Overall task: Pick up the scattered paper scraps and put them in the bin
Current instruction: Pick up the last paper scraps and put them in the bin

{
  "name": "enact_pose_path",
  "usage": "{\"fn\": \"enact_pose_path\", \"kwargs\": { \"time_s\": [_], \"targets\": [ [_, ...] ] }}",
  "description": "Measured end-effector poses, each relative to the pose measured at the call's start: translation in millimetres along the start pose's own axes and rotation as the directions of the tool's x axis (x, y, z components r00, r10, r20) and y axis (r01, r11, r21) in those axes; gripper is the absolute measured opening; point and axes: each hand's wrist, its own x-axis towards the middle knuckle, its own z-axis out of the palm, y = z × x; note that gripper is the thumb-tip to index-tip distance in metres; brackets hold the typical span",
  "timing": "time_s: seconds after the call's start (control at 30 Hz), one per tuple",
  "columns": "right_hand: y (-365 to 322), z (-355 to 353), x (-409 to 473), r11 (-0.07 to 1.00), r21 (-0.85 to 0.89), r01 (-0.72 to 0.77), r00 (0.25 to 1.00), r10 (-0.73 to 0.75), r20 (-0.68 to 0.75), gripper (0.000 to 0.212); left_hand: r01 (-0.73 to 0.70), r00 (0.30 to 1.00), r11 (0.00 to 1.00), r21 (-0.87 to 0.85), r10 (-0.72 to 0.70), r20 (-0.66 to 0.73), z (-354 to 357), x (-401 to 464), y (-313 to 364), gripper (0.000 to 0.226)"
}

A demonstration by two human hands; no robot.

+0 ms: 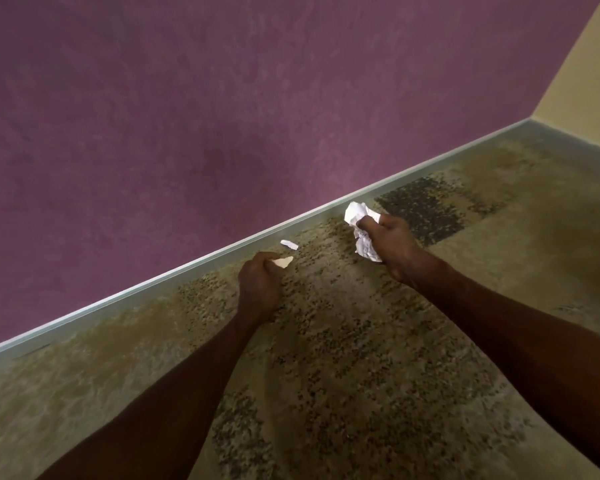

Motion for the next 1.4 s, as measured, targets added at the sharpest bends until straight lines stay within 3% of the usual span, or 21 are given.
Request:
{"fn": "enact_pose_path", "kwargs": {
  "time_s": [0.07,0.17,0.43,0.6,0.73,0.87,0.93,1.0,1.1,1.17,1.3,1.4],
  "targets": [
    [3,-13,-5,1.000,-0.030,0.002,1.000,-0.002,-0.006,0.040,-0.004,0.999,0.997,0.074,0.001,0.043,10,14,13,0.046],
    [10,-37,-11,0.997,-0.073,-0.004,1.000,0.003,-0.022,0.038,0.023,0.992,0.986,0.167,-0.043,0.115,24,30,20,0.040],
    [23,-87,-23,0.995,-0.101,-0.004,0.998,-0.003,-0.063,0.043,0.222,0.970,0.947,0.231,-0.240,0.049,47,50,18,0.024],
    [26,-91,-26,0.997,-0.082,0.012,0.998,-0.016,-0.060,0.045,0.041,0.989,0.936,0.350,-0.089,0.122,58,47,20,0.025],
    [24,-85,-29,0.999,-0.051,0.004,1.000,-0.005,-0.015,0.043,0.086,0.983,0.910,0.405,-0.145,0.117,54,46,22,0.026],
    [18,-82,-30,0.999,-0.051,0.006,1.000,-0.005,0.027,0.034,-0.168,0.941,0.773,0.612,-0.060,0.334,42,47,26,0.036],
    [14,-82,-32,0.999,-0.050,0.003,1.000,-0.003,0.014,0.031,-0.177,0.918,0.754,0.633,-0.106,0.383,36,51,26,0.030],
    [9,-84,-34,0.999,-0.054,0.003,1.000,-0.004,-0.004,0.029,-0.142,0.914,0.799,0.585,-0.121,0.387,34,49,25,0.028],
    [-1,-88,-37,0.996,-0.089,0.012,1.000,-0.014,-0.019,0.030,0.093,0.925,0.937,0.336,-0.206,0.320,36,39,34,0.029],
    [-12,-90,-41,0.995,-0.093,0.020,0.999,-0.024,-0.037,0.032,0.223,0.923,0.961,0.165,-0.262,0.280,38,36,46,0.036],
    [-42,-96,-53,0.996,-0.075,0.044,0.997,-0.049,-0.059,0.025,0.323,0.907,0.939,-0.121,-0.270,0.322,38,33,96,0.044],
    [-69,-106,-67,0.995,-0.078,0.063,0.995,-0.069,-0.076,0.019,0.415,0.883,0.829,-0.374,-0.269,0.385,37,32,145,0.041]
  ]
}}
